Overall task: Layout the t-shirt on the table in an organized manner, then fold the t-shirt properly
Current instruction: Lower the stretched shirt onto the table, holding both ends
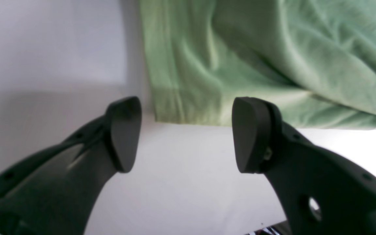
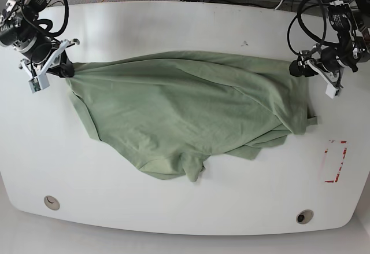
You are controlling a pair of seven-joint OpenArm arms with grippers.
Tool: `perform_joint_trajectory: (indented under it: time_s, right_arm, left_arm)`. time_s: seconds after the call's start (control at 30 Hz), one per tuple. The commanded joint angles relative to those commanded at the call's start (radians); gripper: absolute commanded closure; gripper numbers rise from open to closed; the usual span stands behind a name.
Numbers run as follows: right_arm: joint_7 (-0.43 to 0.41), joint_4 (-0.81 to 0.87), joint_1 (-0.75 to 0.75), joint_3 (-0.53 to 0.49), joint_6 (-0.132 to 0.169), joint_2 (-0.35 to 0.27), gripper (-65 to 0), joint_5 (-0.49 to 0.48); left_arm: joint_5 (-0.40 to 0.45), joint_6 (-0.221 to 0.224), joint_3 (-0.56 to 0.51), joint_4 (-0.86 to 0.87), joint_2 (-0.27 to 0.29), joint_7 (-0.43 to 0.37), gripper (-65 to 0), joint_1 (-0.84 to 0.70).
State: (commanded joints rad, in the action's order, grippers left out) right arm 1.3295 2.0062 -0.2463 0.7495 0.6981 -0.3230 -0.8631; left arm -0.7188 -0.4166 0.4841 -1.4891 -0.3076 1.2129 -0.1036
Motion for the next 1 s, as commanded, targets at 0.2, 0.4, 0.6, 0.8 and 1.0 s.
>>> perform_joint_trajectory:
  time_s: [0.2, 0.4, 0.6, 0.8, 1.0]
  right_arm:
    - [0.0, 0.0, 0.0, 0.0, 0.0, 0.0, 0.0, 0.0]
    - [0.0, 0.0, 0.011, 0.002, 0.0, 0.0, 0.0, 0.0]
    - [0.0, 0.0, 0.014, 0.002, 0.0, 0.0, 0.0, 0.0]
    - [0.0, 0.0, 0.014, 0.002, 0.0, 0.0, 0.0, 0.0]
    - [0.0, 0.0, 0.015, 0.002, 0.0, 0.0, 0.0, 0.0]
  left_arm:
    - [0.025, 0.0, -0.014, -0.002, 0.026, 0.0, -41.0, 0.0]
    - [0.021, 0.0, -0.041, -0.003, 0.041, 0.005, -40.7, 0.0]
    - [0.021, 0.0, -0.08, -0.005, 0.041, 0.005, -26.3, -0.002]
    - [0.021, 0.0, -0.078, -0.005, 0.043, 0.005, -5.4, 0.002]
    - [0.018, 0.0, -0.055, -0.072, 0.044, 0.006, -1.1, 0.021]
